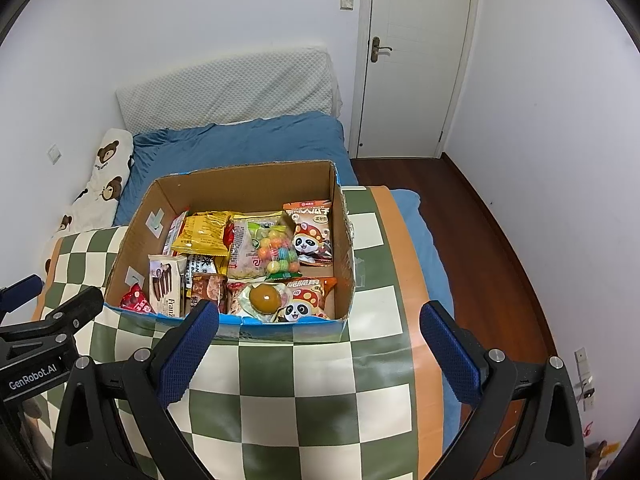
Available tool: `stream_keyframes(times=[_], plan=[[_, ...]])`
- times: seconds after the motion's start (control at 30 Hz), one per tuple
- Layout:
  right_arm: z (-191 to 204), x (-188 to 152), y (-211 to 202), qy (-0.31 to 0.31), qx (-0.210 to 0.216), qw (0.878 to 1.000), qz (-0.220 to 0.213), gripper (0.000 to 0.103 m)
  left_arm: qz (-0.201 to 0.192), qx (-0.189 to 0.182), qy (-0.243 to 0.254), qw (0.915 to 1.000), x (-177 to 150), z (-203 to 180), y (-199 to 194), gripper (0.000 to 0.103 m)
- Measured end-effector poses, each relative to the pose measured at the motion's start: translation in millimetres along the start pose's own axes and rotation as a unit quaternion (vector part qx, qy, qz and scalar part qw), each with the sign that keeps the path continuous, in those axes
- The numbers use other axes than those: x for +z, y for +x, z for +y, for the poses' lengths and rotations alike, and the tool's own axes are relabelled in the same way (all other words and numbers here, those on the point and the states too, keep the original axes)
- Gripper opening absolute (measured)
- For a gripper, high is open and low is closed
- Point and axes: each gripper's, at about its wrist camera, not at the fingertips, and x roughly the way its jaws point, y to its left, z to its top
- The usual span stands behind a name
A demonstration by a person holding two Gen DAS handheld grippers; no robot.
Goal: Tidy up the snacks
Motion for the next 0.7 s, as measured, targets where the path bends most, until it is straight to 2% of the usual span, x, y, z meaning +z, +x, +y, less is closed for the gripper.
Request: stream_keyframes(times=[0.7], plan=[[-3.0,2.6,-8.2,0.001,0.001,1.000,-0.004,0.102,-0.002,-0.004,0.003,1.0000,2.0,-2.4,-4.9,0.103]])
